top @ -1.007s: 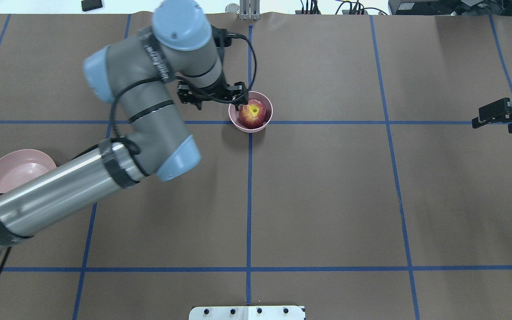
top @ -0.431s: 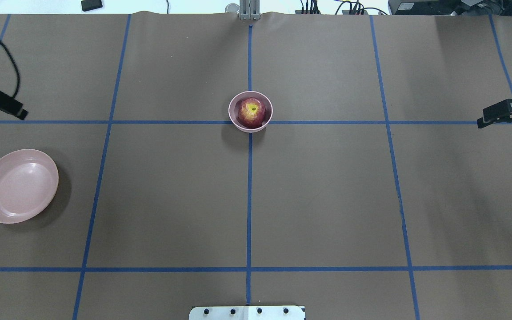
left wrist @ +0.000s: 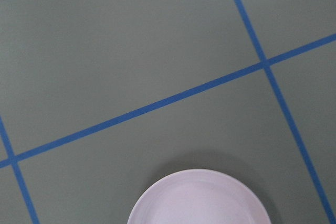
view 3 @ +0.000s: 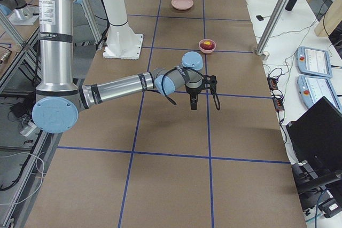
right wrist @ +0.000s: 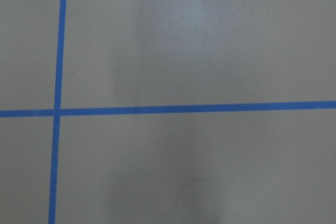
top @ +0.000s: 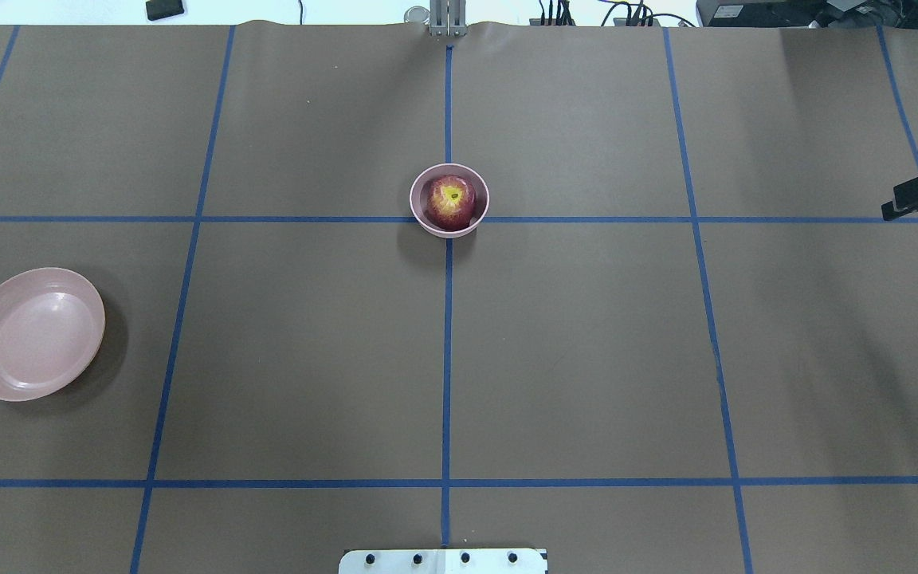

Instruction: Move apple from plate to bowl

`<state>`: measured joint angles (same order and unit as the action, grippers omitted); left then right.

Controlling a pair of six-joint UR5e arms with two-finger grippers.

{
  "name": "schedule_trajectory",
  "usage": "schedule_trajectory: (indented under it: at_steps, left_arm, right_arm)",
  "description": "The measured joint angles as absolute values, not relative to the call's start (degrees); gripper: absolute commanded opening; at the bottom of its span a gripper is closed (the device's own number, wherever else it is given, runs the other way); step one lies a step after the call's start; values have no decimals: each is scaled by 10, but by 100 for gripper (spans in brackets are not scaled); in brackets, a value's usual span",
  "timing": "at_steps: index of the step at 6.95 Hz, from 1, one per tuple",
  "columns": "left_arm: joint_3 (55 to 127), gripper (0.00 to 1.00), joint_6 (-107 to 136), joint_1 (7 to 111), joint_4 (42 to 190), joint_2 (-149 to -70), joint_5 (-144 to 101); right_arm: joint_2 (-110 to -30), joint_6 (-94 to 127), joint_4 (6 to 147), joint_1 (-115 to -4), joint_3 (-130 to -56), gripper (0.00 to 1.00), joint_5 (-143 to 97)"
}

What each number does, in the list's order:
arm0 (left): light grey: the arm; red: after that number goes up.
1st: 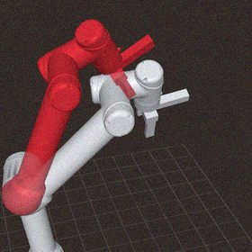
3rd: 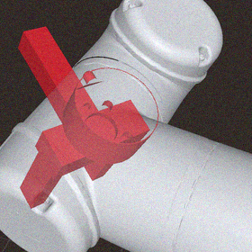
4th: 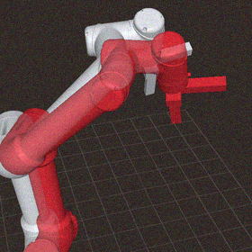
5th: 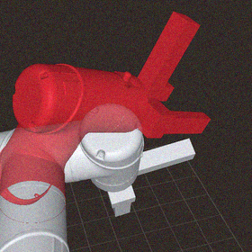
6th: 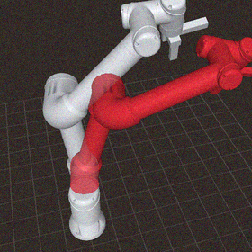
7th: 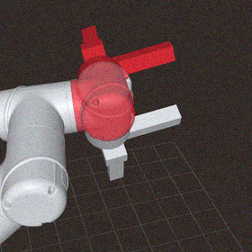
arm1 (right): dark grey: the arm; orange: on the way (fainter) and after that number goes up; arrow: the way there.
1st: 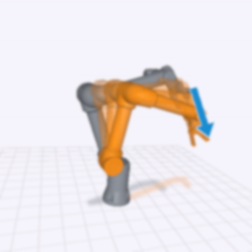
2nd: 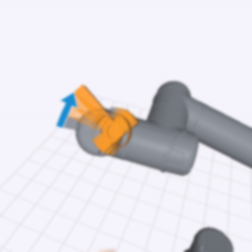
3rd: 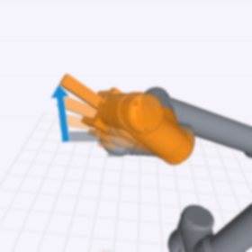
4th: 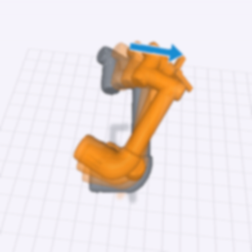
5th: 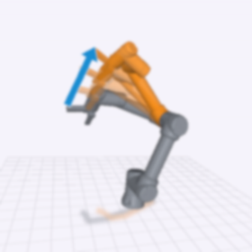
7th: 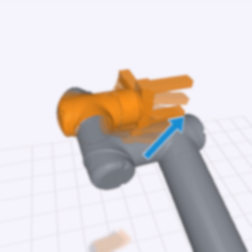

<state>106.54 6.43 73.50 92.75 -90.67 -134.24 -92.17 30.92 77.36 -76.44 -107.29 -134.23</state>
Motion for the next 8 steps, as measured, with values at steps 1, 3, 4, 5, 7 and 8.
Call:
schedule_trajectory:
  at_steps: [1,3,4,5,7,8]
  left_arm:
    - [1063,98,64,741,928,-903,-1345]
    - [1065,98,65,748,928,-905,-1346]
    - [1068,98,66,749,928,-908,-1346]
    - [1075,98,66,752,929,-908,-1347]
    - [1098,98,76,757,930,-904,-1349]
    - [1099,98,86,757,931,-905,-1349]
  right_arm:
    - [-926,277,784,-781,-1074,100,-1355]
    - [-929,253,792,-790,-1073,100,-1361]
    - [-930,252,793,-790,-1073,100,-1361]
    - [-928,251,794,-790,-1068,100,-1360]
    - [-919,250,795,-790,-1056,100,-1361]
    - [-917,251,796,-790,-1054,100,-1356]
